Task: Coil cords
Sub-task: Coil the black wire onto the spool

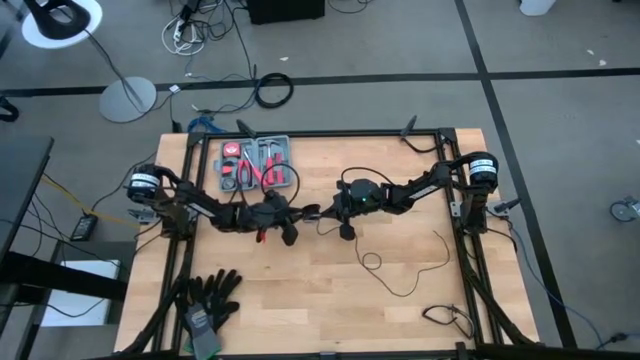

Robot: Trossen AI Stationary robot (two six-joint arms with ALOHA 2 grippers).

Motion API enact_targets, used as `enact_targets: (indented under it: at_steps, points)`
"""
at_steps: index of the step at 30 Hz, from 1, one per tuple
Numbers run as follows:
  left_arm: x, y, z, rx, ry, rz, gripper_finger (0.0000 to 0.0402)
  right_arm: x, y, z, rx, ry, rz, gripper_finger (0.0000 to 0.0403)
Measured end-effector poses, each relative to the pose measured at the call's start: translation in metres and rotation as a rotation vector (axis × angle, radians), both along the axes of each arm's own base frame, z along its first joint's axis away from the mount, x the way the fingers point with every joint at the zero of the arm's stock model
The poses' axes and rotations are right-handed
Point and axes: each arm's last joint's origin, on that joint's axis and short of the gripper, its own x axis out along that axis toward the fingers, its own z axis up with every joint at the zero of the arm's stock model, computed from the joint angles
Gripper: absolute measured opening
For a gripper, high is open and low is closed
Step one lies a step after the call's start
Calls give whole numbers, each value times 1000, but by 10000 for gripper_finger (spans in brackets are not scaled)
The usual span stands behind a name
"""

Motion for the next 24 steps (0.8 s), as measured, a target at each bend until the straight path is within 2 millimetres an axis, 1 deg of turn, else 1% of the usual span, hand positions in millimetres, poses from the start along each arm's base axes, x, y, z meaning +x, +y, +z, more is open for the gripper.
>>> enact_targets:
  at_steps: [5,16,20,24]
  points:
    - [0,6,0,-47,1,-50,110,-1,0,-2,2,18,0,0]
    - [1,20,0,-48,15,-127,112,-1,0,-3,5,28,1,0]
    - [6,24,2,-35,37,-150,112,-1,0,-3,6,31,3,0]
    - [14,27,6,2,110,-173,112,-2,0,-3,7,37,3,0]
